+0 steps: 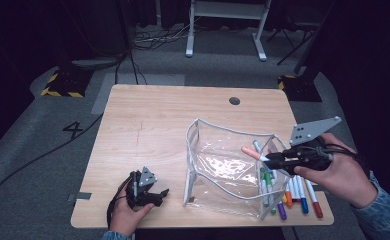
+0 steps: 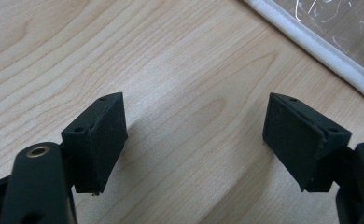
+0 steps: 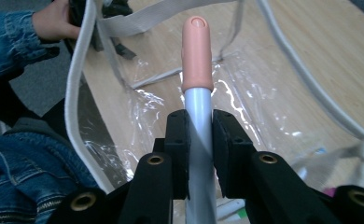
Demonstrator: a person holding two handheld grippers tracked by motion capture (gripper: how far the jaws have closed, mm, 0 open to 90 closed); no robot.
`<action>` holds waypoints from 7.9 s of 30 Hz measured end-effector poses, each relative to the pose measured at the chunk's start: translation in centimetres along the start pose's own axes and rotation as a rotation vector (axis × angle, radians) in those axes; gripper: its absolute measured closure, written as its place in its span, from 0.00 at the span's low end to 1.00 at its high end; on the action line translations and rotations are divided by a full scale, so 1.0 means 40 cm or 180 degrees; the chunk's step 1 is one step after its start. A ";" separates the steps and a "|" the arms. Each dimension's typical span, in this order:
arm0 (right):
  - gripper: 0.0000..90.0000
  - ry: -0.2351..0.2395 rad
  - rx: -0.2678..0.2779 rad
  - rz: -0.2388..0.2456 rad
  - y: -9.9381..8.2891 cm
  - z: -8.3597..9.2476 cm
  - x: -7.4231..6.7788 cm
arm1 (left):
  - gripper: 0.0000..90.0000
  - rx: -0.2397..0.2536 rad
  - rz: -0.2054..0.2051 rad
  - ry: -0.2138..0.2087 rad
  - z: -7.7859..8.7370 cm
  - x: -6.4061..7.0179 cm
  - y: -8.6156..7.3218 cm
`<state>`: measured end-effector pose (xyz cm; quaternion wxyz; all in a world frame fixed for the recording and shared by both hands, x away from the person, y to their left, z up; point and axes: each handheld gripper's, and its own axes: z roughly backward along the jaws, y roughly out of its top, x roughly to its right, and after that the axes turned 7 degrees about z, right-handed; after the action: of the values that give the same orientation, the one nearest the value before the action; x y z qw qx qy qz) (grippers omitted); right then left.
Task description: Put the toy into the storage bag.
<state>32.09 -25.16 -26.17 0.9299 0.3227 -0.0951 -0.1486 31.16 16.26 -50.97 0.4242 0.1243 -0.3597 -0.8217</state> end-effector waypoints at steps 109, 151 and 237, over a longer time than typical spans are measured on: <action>0.65 -0.0874 -0.0478 -0.1617 -0.393 0.056 0.166 | 0.16 -0.0020 0.0166 0.0165 -0.002 0.003 0.000; 0.85 -0.0846 -0.0798 -0.2052 -0.476 -0.006 0.189 | 0.16 -0.0024 0.0171 0.0166 -0.002 0.003 0.000; 0.85 0.1057 -0.1600 0.0408 0.109 -0.436 -0.024 | 0.16 -0.0022 0.0182 0.0167 -0.001 0.003 0.000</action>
<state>36.87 -11.61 -37.01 0.9909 0.0957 0.0778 -0.0538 31.13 16.13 -50.99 0.4573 0.1339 -0.3490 -0.8070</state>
